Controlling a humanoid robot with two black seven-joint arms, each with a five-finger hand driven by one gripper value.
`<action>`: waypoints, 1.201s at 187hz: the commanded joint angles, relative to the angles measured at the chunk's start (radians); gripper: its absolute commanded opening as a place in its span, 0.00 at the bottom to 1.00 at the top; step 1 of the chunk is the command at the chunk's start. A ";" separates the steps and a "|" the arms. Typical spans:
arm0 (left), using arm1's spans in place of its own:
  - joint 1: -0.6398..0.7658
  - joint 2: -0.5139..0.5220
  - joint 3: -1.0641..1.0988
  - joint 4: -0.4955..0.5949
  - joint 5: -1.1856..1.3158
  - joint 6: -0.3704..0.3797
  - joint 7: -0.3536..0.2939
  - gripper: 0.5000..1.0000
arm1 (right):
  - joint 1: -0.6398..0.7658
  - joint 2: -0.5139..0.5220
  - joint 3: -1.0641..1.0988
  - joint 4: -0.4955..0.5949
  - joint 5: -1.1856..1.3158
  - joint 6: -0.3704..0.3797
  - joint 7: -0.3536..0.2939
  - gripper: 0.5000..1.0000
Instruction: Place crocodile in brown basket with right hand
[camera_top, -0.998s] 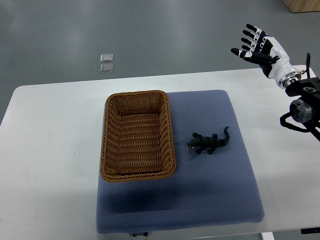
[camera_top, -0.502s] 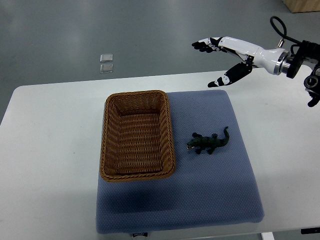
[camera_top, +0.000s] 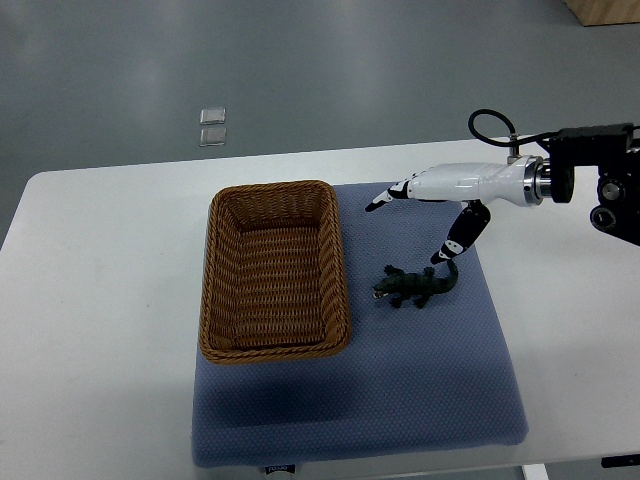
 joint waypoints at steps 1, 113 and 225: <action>0.000 0.000 -0.001 0.000 0.000 0.000 0.000 1.00 | -0.010 0.007 -0.007 -0.010 -0.004 -0.003 -0.020 0.84; 0.000 0.000 -0.001 0.000 0.000 0.000 0.000 1.00 | -0.153 0.067 -0.007 -0.082 -0.047 -0.095 -0.060 0.82; 0.000 0.000 0.001 0.000 0.000 0.000 0.000 1.00 | -0.178 0.087 -0.006 -0.113 -0.145 -0.132 -0.066 0.71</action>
